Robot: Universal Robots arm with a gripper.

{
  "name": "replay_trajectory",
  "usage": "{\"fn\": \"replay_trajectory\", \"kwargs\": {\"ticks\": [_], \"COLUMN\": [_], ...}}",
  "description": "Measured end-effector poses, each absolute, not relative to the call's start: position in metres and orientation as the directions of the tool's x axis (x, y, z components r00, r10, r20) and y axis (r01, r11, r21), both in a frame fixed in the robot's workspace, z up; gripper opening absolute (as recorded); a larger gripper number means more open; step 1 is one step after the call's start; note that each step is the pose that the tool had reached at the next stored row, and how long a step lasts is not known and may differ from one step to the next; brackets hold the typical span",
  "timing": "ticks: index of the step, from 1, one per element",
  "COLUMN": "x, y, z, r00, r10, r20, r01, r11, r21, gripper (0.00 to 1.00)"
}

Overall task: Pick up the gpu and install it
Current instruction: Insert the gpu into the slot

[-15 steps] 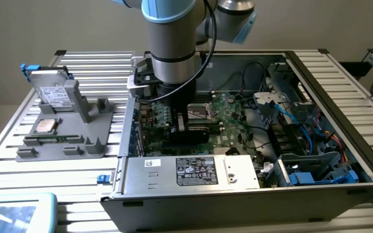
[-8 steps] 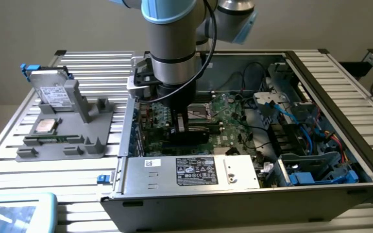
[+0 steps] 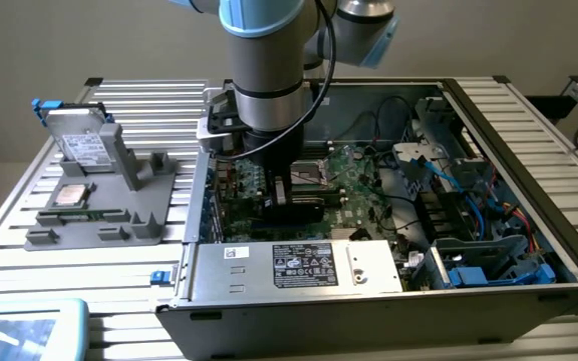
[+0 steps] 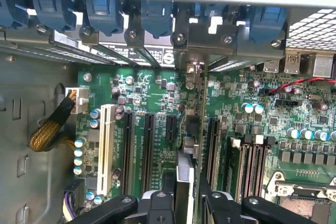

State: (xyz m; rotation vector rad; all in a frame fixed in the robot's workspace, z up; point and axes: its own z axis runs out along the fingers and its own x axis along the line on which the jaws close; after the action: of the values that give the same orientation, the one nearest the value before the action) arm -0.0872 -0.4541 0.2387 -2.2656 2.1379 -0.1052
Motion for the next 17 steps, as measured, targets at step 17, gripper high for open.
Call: {"fn": "replay_trajectory", "kwargs": {"ticks": [17], "x": [-0.0874], "y": [-0.4540], "z": [0.2371], "r00": [0.057], "r10": [-0.998], "r20": [0.032], "r01": [-0.996], "r11": [-0.059], "r21": [-0.065], "gripper": [0.27]}}
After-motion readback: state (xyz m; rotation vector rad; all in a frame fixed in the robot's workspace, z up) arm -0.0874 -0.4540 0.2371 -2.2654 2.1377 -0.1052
